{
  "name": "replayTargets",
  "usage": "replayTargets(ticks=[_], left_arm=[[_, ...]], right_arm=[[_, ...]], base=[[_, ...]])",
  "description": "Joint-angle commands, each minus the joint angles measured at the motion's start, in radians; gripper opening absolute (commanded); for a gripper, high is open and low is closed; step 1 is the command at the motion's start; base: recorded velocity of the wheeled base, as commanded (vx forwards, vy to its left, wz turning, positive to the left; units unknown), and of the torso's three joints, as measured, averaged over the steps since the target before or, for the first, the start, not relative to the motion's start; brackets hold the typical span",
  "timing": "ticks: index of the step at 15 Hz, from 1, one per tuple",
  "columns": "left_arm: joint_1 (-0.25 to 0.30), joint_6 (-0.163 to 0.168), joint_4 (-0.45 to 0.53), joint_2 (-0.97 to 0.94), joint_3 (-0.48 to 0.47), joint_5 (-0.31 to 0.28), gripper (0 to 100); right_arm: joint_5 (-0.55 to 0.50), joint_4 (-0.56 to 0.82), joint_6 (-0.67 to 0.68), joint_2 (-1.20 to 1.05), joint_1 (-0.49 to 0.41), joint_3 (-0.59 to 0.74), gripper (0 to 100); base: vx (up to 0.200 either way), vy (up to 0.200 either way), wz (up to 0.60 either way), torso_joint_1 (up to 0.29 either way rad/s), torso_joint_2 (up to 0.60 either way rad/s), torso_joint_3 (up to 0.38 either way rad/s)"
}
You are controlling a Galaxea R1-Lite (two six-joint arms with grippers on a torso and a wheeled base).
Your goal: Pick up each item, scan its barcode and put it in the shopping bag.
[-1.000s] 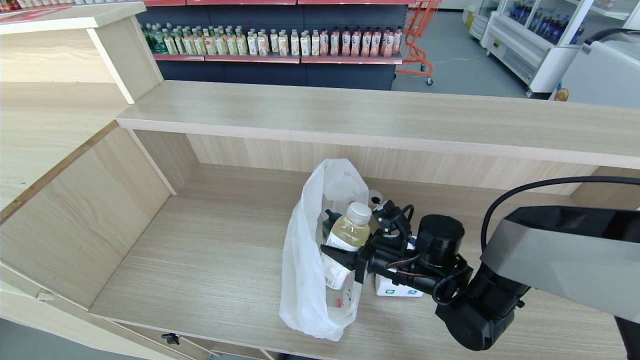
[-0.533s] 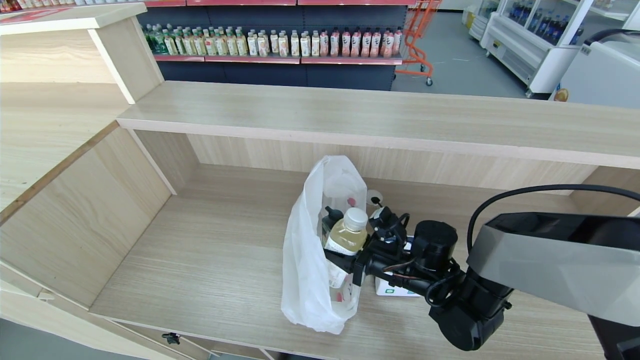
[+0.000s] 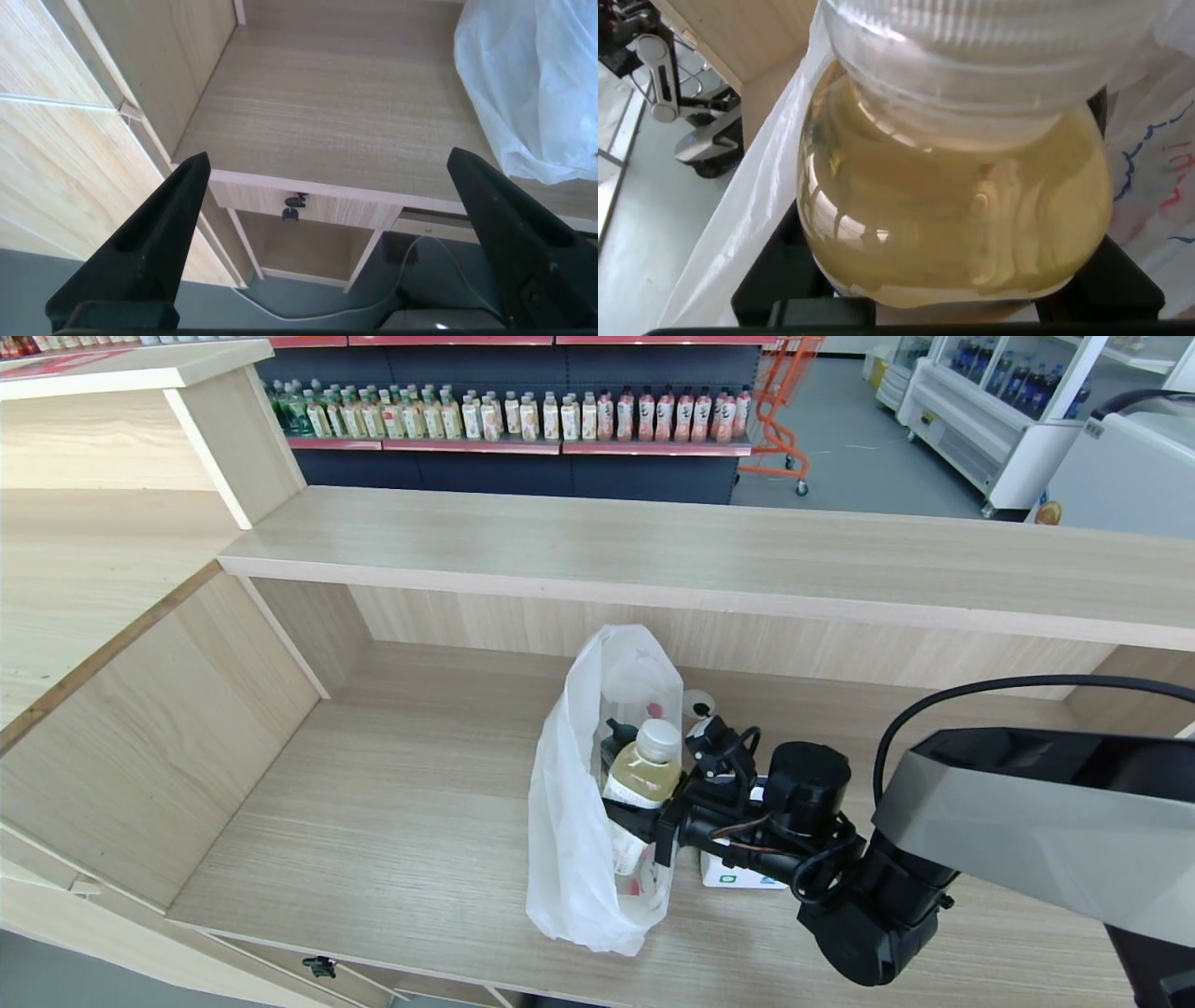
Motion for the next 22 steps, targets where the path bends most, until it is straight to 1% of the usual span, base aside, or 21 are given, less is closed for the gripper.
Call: replayTargets(ticks=[1, 2, 3, 8, 10, 11, 13, 15, 18, 19, 20, 22], left_arm=[[0.000, -0.001, 0.000, 0.000, 0.000, 0.000, 100], [0.000, -0.001, 0.000, 0.000, 0.000, 0.000, 100], [0.000, -0.001, 0.000, 0.000, 0.000, 0.000, 100], [0.000, -0.001, 0.000, 0.000, 0.000, 0.000, 100], [0.000, -0.001, 0.000, 0.000, 0.000, 0.000, 100], [0.001, -0.001, 0.000, 0.000, 0.000, 0.000, 100], [0.000, -0.001, 0.000, 0.000, 0.000, 0.000, 100], [0.000, 0.001, 0.000, 0.000, 0.000, 0.000, 100], [0.000, -0.001, 0.000, 0.000, 0.000, 0.000, 100], [0.001, -0.001, 0.000, 0.000, 0.000, 0.000, 100], [0.001, 0.001, 0.000, 0.000, 0.000, 0.000, 100], [0.000, -0.001, 0.000, 0.000, 0.000, 0.000, 100]], right_arm=[[0.002, -0.011, -0.003, -0.009, 0.001, 0.000, 0], [0.003, -0.011, -0.006, -0.009, 0.001, 0.005, 0], [0.002, -0.011, -0.008, -0.009, 0.001, 0.005, 100], [0.003, -0.009, 0.021, -0.033, 0.012, 0.008, 100], [0.002, -0.009, 0.069, -0.056, 0.021, 0.008, 100], [0.002, -0.008, 0.123, -0.083, 0.024, 0.010, 100], [0.000, -0.008, 0.179, -0.122, 0.024, 0.013, 100], [-0.003, -0.008, 0.236, -0.193, 0.018, 0.066, 100], [-0.003, 0.006, 0.290, -0.366, -0.010, 0.226, 100], [-0.001, 0.054, 0.291, -0.454, -0.021, 0.286, 100], [-0.003, 0.139, 0.271, -0.566, -0.036, 0.344, 100], [-0.001, 0.313, 0.184, -0.784, -0.084, 0.421, 100]], base=[[0.000, 0.000, 0.00, 0.000, 0.00, 0.000], [0.000, 0.000, 0.00, 0.000, 0.00, 0.000], [0.000, 0.000, 0.00, 0.000, 0.00, 0.000], [0.000, 0.000, 0.00, 0.000, 0.00, 0.000], [0.000, 0.000, 0.00, 0.000, 0.00, 0.000], [0.000, 0.000, 0.00, 0.000, 0.00, 0.000], [0.000, 0.000, 0.00, 0.000, 0.00, 0.000], [0.000, 0.000, 0.00, 0.000, 0.00, 0.000], [0.000, 0.000, 0.00, 0.000, 0.00, 0.000], [0.000, 0.000, 0.00, 0.000, 0.00, 0.000], [0.000, 0.000, 0.00, 0.000, 0.00, 0.000], [0.000, 0.000, 0.00, 0.000, 0.00, 0.000]])
